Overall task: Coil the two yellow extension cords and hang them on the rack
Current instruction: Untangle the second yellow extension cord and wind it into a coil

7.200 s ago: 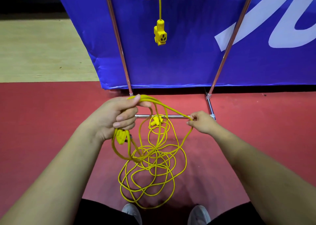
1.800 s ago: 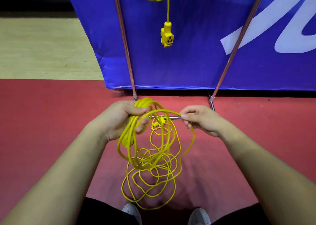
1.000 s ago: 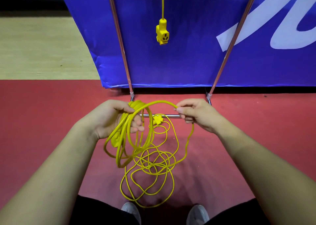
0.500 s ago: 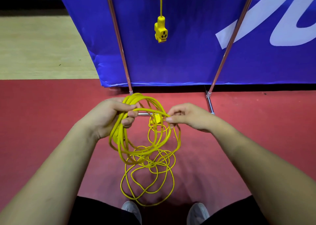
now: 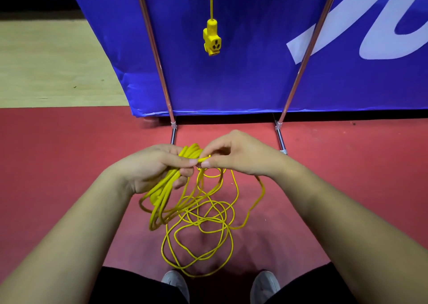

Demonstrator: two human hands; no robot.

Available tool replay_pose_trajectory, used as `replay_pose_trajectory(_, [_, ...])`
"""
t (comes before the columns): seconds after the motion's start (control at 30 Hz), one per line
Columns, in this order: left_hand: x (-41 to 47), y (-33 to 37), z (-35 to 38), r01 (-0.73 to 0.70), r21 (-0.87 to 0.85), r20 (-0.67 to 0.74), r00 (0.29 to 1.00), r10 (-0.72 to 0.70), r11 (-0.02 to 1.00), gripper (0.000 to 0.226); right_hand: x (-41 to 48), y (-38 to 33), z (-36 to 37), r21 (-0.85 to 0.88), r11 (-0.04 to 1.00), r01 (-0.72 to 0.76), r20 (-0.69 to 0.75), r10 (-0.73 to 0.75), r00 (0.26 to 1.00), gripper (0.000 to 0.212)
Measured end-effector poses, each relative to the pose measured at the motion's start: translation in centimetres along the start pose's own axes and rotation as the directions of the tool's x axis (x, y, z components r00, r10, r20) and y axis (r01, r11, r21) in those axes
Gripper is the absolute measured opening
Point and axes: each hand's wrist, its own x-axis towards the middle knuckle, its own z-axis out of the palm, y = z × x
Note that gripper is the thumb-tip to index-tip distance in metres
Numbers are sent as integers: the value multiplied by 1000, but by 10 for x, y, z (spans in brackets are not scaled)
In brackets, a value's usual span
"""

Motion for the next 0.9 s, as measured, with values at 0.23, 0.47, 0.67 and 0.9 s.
replay_pose_trajectory(0.23, [-4, 10, -6, -35, -168, -170, 985, 6, 985, 15, -9, 58, -28, -73, 967, -243, -31, 242, 970, 13])
replay_pose_trajectory(0.47, [-5, 10, -10, -12, -118, -190, 982, -11, 993, 11, -11, 58, -27, 8, 974, -227, -69, 227, 971, 8])
replay_pose_trajectory(0.67, [-5, 3, -12, 23, -91, -8, 1000, -24, 996, 45, 2, 47, -26, -45, 994, -97, -273, 81, 958, 12])
replay_pose_trajectory(0.9, [-8, 12, -12, -167, -253, -220, 969, 112, 953, 21, 2, 86, -22, -103, 969, -223, -191, 200, 961, 14])
